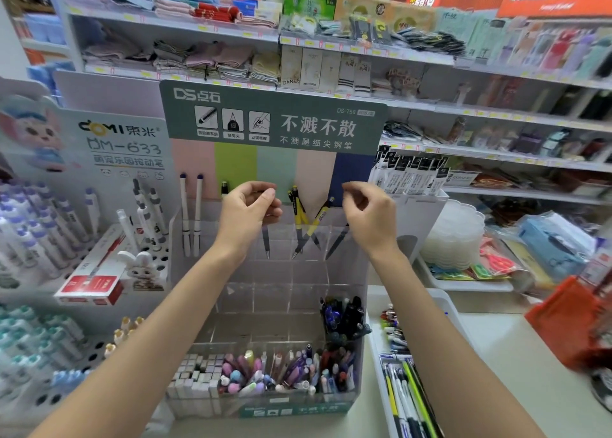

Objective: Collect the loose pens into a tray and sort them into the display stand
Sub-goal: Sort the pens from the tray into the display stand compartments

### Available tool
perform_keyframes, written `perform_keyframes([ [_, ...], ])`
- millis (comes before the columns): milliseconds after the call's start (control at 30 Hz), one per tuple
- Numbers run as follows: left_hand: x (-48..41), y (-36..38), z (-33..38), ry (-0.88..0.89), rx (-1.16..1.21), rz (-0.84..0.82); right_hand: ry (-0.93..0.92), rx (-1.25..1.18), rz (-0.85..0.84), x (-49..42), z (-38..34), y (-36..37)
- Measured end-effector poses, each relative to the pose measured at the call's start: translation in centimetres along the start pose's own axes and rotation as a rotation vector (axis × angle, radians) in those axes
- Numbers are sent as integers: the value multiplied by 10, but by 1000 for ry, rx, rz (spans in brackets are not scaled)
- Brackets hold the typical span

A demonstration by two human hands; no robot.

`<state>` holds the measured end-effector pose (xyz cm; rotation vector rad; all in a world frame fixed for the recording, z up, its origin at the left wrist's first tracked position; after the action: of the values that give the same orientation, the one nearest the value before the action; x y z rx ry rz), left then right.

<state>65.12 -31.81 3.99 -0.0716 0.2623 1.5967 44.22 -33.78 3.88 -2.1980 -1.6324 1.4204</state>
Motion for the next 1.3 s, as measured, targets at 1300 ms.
perform_keyframes([
  [1300,8,-16,-1,-6,-32,-33,345,74,148,6,21,-1],
])
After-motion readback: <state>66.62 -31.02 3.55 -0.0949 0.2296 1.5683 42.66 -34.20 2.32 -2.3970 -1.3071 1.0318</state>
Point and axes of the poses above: each hand's wrist, its own x-axis away from the middle knuckle, its own y-axis out of the palm, z = x × y, the point moved 1 cm from there along -x, towards the middle knuckle, and after that the axes turned 7 degrees about -z, right-handed, at the moved point
